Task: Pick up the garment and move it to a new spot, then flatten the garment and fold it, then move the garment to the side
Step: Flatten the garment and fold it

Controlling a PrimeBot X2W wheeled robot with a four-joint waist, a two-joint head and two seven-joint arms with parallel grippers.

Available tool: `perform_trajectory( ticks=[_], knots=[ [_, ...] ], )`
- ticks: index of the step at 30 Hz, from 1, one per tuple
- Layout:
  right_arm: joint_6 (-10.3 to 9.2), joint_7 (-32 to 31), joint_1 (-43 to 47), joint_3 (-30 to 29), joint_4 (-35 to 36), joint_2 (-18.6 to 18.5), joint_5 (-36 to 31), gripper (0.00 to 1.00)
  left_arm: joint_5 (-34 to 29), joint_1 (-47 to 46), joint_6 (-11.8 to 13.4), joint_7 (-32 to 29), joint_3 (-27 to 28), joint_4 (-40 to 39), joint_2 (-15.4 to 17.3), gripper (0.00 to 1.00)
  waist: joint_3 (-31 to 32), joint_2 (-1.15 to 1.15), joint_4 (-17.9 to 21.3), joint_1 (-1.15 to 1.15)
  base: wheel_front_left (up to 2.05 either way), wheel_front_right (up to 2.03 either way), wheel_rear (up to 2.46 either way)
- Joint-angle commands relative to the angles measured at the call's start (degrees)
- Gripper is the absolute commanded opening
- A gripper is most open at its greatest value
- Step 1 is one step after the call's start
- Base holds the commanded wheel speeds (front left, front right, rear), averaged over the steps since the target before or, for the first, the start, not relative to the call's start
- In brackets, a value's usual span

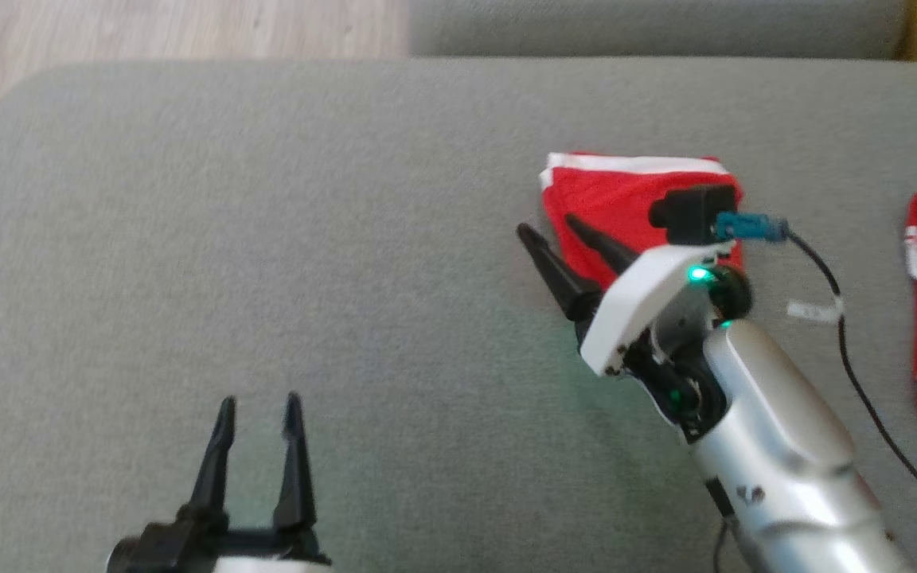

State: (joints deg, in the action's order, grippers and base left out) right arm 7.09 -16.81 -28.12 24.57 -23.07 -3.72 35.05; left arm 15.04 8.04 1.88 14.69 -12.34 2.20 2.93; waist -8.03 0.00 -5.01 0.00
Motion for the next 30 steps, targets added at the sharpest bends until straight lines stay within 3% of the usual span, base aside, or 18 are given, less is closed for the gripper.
perform_trajectory(
  ticks=[1, 6, 15, 21, 26, 27, 28, 29, 30],
  knots=[
    [0.40, 0.89, -0.93, 0.34, 2.56, 0.27, -1.26, 1.00, -0.41, -0.47, 0.31, 0.30, 2.08, -1.85, -0.05, 1.00, 2.00, 0.00, 1.82, 0.00, 0.00, 0.00, 0.00],
    [0.40, 8.22, 6.45, -4.86, 9.07, -3.49, -15.33, 1.00, -1.09, 2.05, -0.06, 0.30, 4.50, -2.38, -0.05, 1.00, 5.20, 0.00, 4.05, 0.00, 0.00, 0.00, 0.00],
    [0.40, 18.34, 21.58, -18.12, 16.67, -5.96, -27.95, 1.00, -2.42, 4.86, -1.83, 0.30, 6.80, -2.76, -0.05, 1.00, 8.31, 0.00, 5.47, 0.00, 0.00, 0.00, 0.00],
    [0.40, 24.56, 28.66, -25.46, 15.76, -3.18, -31.60, 1.00, -2.93, 5.87, -3.19, 0.30, 7.72, -1.96, -0.05, 1.00, 9.42, 0.00, 5.34, 0.00, 0.00, 0.00, 0.00],
    [0.40, 26.84, 29.90, -26.58, 14.53, -1.25, -32.60, 0.99, -2.84, 6.26, -3.15, 0.30, 8.00, -2.19, -0.05, 1.00, 9.59, 0.00, 5.15, 0.00, 0.00, 0.00, 0.00],
    [0.40, 26.84, 29.35, -26.01, 14.37, -1.05, -32.48, 0.56, -2.88, 6.30, -3.17, 0.30, 7.96, -2.28, -0.05, 1.00, 9.48, 0.00, 5.11, 0.00, 0.00, 0.00, 0.00],
    [0.40, 26.70, 28.54, -25.27, 14.19, -0.92, -32.39, 0.20, -2.95, 6.28, -3.21, 0.30, 7.89, -2.32, -0.05, 1.00, 9.36, 0.00, 5.06, 0.00, 0.00, 0.00, 0.00],
    [0.40, 26.42, 27.52, -24.42, 13.99, -0.86, -32.37, 0.00, -3.01, 6.24, -3.27, 0.30, 7.82, -2.34, -0.05, 1.00, 9.23, 0.00, 4.98, 0.00, 0.00, 0.00, 0.00],
    [0.40, 25.95, 26.35, -23.20, 13.70, -0.91, -32.53, 0.00, -3.10, 6.18, -3.36, 0.30, 7.73, -2.35, -0.05, 1.00, 9.04, 0.00, 4.83, 0.00, 0.00, 0.00, 0.00]
  ],
)
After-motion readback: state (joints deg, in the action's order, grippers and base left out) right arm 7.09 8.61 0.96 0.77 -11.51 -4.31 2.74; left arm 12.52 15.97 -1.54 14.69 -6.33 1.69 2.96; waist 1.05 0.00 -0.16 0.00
